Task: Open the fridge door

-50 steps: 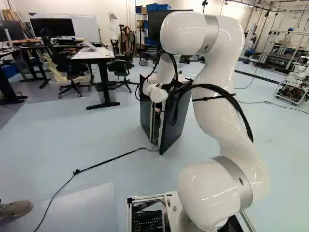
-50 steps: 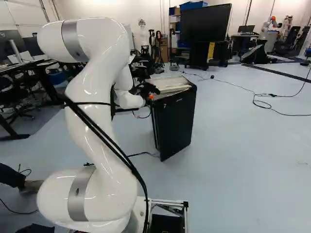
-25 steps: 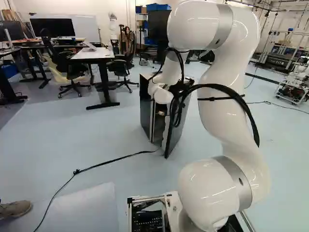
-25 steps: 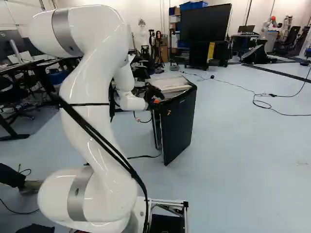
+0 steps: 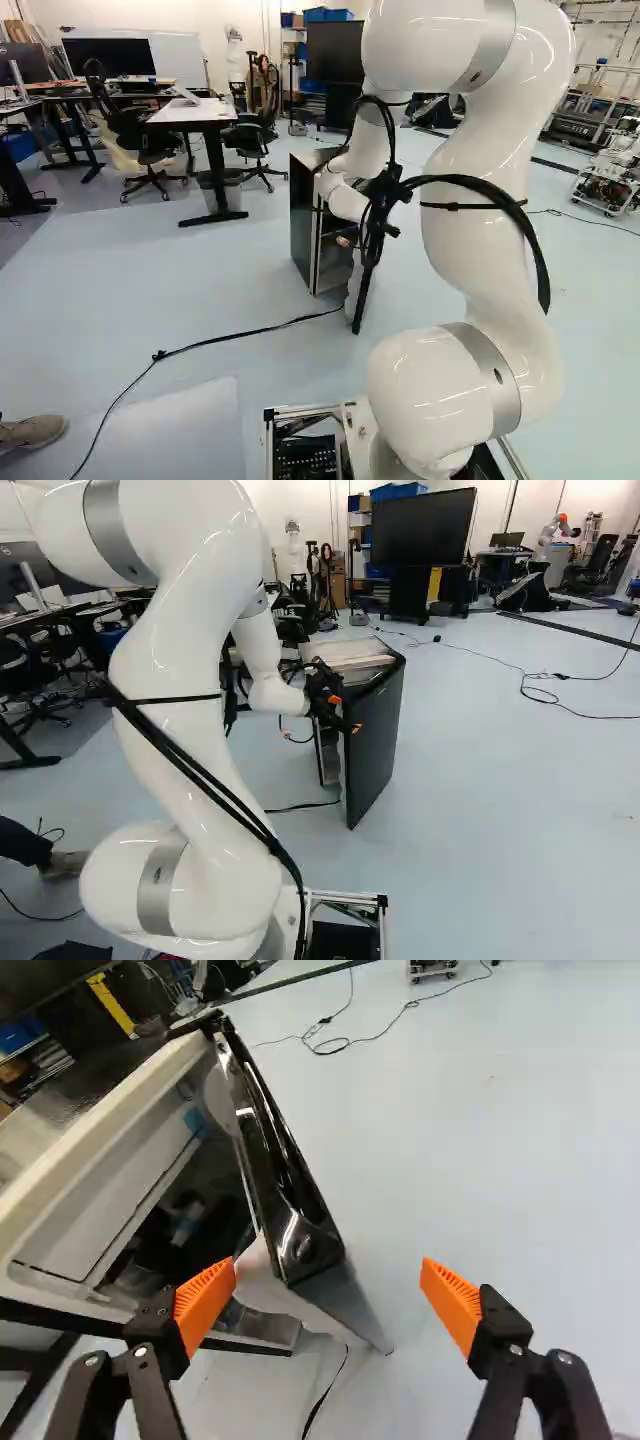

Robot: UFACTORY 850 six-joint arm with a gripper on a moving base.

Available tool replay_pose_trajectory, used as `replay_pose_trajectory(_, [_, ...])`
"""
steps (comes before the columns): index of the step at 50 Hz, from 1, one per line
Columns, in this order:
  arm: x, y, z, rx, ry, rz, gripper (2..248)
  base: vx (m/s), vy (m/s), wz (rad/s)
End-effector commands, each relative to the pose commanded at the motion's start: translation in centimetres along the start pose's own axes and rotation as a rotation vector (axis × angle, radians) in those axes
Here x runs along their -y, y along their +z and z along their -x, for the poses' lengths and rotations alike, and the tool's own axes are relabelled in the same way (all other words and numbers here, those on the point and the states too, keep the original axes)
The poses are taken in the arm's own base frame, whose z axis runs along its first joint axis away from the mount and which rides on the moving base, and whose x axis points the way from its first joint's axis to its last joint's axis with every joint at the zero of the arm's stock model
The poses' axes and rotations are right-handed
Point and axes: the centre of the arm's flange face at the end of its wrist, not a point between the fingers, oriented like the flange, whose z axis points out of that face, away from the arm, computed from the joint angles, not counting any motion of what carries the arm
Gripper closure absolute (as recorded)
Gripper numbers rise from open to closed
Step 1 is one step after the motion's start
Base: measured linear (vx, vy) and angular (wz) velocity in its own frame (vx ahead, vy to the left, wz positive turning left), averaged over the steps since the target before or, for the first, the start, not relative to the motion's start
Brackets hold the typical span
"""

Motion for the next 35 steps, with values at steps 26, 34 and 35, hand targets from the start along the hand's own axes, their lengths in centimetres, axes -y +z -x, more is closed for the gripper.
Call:
replay_pose_trajectory(26, [-2.2, -0.4, -0.8, -0.033, 0.032, 0.055, 3, 0.0, 0.0, 0.0])
replay_pose_trajectory(34, [-2.2, -0.3, -1.2, -0.074, 0.036, 0.061, 3, 0.0, 0.0, 0.0])
replay_pose_trajectory(35, [-2.3, -0.3, -1.3, -0.08, 0.037, 0.062, 3, 0.0, 0.0, 0.0])
